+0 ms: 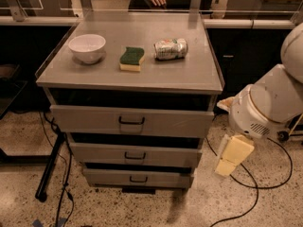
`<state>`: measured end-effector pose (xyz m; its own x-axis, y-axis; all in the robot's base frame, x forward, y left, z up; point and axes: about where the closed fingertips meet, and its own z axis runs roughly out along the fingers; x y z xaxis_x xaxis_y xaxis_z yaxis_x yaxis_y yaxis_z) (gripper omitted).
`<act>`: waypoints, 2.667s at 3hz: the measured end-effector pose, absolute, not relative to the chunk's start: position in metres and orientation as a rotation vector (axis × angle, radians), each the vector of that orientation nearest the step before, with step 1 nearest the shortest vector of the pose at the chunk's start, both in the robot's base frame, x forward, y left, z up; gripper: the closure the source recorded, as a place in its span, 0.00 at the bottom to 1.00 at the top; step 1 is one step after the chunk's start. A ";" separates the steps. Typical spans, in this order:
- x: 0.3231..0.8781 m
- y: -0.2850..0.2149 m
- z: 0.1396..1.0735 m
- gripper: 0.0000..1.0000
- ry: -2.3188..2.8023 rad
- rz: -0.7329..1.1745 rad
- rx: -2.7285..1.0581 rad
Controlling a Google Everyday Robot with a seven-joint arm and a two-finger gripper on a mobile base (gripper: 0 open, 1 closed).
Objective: Open middle drawer
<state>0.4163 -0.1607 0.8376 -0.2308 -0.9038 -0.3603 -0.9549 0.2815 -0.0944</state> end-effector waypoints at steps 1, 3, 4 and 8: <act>0.416 -0.161 0.837 0.00 2.214 0.206 -1.685; 0.437 -0.186 0.754 0.00 2.271 0.116 -1.637; 0.437 -0.186 0.754 0.00 2.271 0.116 -1.637; 0.454 -0.133 0.631 0.00 2.212 0.175 -1.691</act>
Offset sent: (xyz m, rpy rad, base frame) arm 0.0118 -0.0255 -0.0882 -0.0576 0.0091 -0.0650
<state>0.4544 -0.1331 0.6311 -0.2264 -0.9101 -0.3471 -0.9534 0.2801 -0.1124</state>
